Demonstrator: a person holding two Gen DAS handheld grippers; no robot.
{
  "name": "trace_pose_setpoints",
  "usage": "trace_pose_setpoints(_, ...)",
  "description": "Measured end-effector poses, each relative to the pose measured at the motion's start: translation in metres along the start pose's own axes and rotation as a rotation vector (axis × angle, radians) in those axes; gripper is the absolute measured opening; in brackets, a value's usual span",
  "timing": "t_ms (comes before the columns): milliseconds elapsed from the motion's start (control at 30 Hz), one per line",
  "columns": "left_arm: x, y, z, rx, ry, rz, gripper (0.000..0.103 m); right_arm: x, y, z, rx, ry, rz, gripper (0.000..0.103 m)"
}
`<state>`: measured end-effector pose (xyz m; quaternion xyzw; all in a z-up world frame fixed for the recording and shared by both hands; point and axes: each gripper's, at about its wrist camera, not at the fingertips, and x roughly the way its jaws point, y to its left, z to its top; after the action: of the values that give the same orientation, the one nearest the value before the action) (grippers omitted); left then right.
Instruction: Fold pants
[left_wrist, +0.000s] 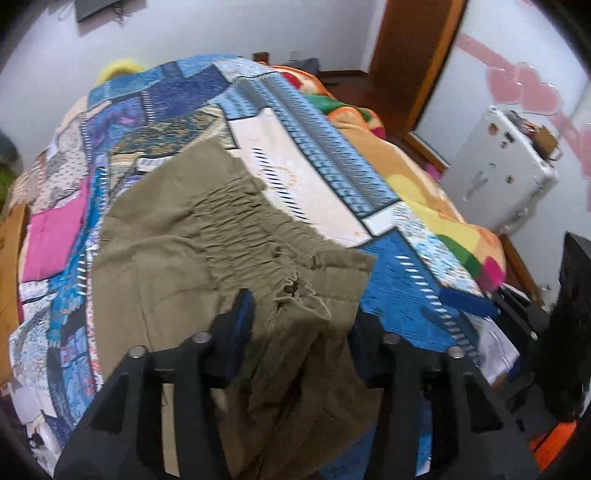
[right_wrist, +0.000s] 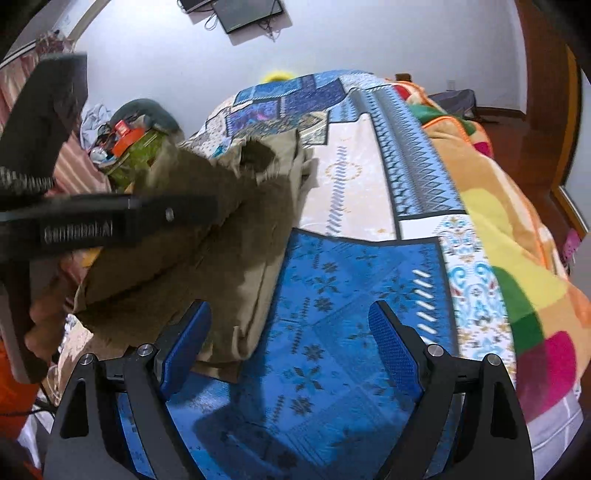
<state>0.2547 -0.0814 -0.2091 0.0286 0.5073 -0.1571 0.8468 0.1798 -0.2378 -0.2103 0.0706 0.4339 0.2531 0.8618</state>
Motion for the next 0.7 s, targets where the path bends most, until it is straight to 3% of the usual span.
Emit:
trace_pose_setpoints(133,-0.019,0.0,0.002,0.01,-0.03,-0.036,0.054,-0.015,-0.003,0.004,0.02,-0.046,-0.008,0.085)
trace_pose_setpoints(200,-0.031,0.005,0.003,0.011,-0.06,-0.025,0.061,-0.022,-0.003,0.009,0.029,-0.068,-0.005,0.085)
trace_pose_setpoints(333,-0.054,0.031,0.007,-0.014,-0.132,0.038,0.068,-0.031,0.005,0.024,0.019,-0.106,0.017,0.085)
trace_pose_setpoints(467,-0.062,0.073,0.01,-0.05,-0.174,0.158,0.077,-0.033,0.02,0.04,-0.021,-0.136,0.044,0.085)
trace_pose_setpoints(700,-0.034,0.153,0.021,-0.119,-0.111,0.281,0.077,0.012,0.037,0.049,-0.06,-0.082,0.06,0.085)
